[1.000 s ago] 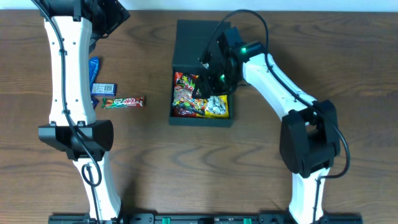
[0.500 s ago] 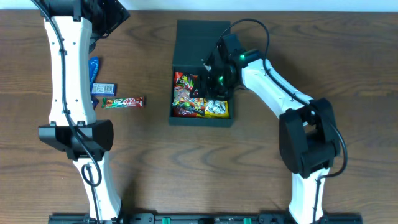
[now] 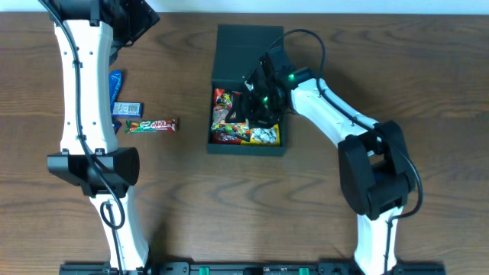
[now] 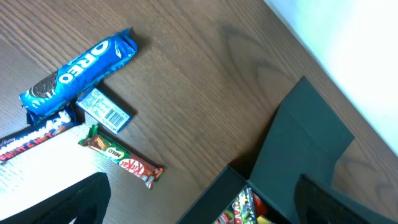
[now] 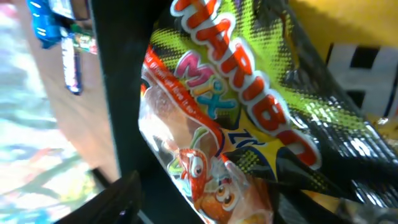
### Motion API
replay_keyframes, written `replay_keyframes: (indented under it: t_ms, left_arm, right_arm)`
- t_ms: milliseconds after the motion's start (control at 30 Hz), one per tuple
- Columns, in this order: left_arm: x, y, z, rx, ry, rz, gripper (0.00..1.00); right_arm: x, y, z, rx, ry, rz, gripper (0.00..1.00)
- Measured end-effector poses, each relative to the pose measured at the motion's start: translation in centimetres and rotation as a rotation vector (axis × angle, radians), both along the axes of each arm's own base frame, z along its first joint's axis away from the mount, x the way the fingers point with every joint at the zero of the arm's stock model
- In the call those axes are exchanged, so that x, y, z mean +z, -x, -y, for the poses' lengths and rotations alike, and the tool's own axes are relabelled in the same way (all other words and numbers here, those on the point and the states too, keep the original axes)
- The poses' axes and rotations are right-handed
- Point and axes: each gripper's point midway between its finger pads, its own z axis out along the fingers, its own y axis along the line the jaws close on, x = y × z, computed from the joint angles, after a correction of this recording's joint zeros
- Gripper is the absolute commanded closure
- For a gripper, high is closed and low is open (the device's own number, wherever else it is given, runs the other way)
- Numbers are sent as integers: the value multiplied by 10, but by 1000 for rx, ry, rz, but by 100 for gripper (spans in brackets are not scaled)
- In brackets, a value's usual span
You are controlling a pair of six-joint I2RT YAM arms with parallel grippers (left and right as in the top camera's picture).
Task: Pack container
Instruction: 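Push the Haribo bag down into the box with the right gripper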
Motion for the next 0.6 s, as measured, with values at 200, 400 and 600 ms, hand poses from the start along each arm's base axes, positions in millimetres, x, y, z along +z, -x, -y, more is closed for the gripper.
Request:
replay_keyframes:
  t_ms: [200, 400, 600]
  left_arm:
    - [0, 0, 0, 0, 0, 0, 5]
    - [0, 0, 0, 0, 0, 0, 5]
    - [0, 0, 0, 0, 0, 0, 5]
  right_arm:
    - [8, 0, 3, -37, -68, -72, 64]
    - [8, -2, 4, -56, -68, -87, 67]
    - [3, -5, 9, -74, -30, -71, 49]
